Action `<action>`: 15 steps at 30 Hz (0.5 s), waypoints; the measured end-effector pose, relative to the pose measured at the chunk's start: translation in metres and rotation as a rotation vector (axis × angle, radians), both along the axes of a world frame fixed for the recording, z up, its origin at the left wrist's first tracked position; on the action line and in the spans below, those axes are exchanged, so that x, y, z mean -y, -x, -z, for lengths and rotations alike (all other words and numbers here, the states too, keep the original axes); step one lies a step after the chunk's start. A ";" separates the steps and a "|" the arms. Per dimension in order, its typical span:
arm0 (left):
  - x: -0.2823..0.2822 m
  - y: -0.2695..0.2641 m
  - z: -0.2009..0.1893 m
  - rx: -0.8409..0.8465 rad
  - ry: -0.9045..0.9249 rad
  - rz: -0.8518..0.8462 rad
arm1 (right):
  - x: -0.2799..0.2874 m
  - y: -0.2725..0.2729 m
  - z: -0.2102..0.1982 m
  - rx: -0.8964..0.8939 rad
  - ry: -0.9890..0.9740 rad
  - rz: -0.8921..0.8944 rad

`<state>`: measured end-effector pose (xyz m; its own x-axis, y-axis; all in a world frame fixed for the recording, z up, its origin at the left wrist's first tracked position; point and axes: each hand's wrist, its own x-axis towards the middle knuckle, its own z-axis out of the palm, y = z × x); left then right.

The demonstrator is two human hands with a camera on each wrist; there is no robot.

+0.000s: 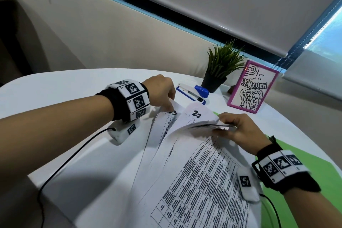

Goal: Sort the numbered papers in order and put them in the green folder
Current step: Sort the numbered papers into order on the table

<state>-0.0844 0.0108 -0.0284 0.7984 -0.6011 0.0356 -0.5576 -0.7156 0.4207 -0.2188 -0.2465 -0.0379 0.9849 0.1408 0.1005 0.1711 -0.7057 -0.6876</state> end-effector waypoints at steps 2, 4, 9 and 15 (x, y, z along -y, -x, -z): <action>0.000 0.003 0.000 0.044 -0.022 0.006 | -0.001 -0.001 0.002 -0.003 0.015 0.030; 0.000 0.005 0.000 0.102 -0.020 0.006 | -0.001 -0.002 0.003 -0.006 0.031 0.054; 0.000 0.006 -0.003 0.226 0.077 0.116 | -0.003 0.000 0.001 0.019 0.069 0.050; 0.004 0.012 -0.009 0.373 -0.042 0.156 | -0.004 0.003 -0.002 -0.011 0.067 0.035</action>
<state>-0.0962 0.0065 -0.0198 0.6345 -0.7211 0.2780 -0.7696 -0.6227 0.1412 -0.2220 -0.2429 -0.0355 0.9903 0.1127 0.0809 0.1382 -0.7553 -0.6406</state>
